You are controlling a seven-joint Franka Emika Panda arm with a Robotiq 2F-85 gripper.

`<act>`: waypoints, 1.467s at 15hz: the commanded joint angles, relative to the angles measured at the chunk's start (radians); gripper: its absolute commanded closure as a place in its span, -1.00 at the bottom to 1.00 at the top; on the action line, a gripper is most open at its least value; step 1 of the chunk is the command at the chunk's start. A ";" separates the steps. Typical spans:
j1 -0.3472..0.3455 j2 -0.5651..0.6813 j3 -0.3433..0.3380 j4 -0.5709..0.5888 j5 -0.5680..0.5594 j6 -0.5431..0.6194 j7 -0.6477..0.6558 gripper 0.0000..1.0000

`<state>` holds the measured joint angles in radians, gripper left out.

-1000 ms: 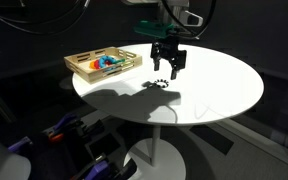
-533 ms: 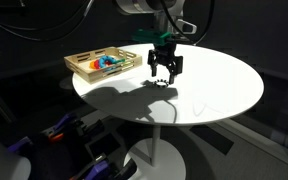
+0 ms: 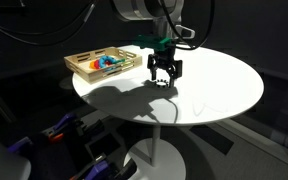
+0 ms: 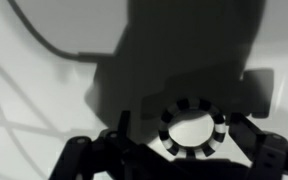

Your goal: Put the white and black ring in the box

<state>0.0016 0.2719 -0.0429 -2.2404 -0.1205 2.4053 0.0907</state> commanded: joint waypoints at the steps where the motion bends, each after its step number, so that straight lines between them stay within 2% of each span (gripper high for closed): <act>1: 0.011 0.020 -0.013 0.019 -0.031 0.010 0.035 -1.00; 2: 0.012 0.024 -0.014 0.020 -0.032 0.011 0.038 -0.82; 3: 0.012 0.026 -0.015 0.021 -0.032 0.011 0.039 -0.51; 4: 0.013 0.027 -0.015 0.021 -0.031 0.012 0.042 -0.31; 7: 0.018 0.022 -0.013 0.026 -0.025 0.011 0.046 0.17; 13: 0.008 -0.045 0.035 0.012 0.079 -0.022 -0.014 0.20; 22: 0.053 -0.174 0.116 -0.003 0.210 -0.024 -0.047 0.20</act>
<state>0.0463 0.1504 0.0552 -2.2269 0.0477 2.4014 0.0818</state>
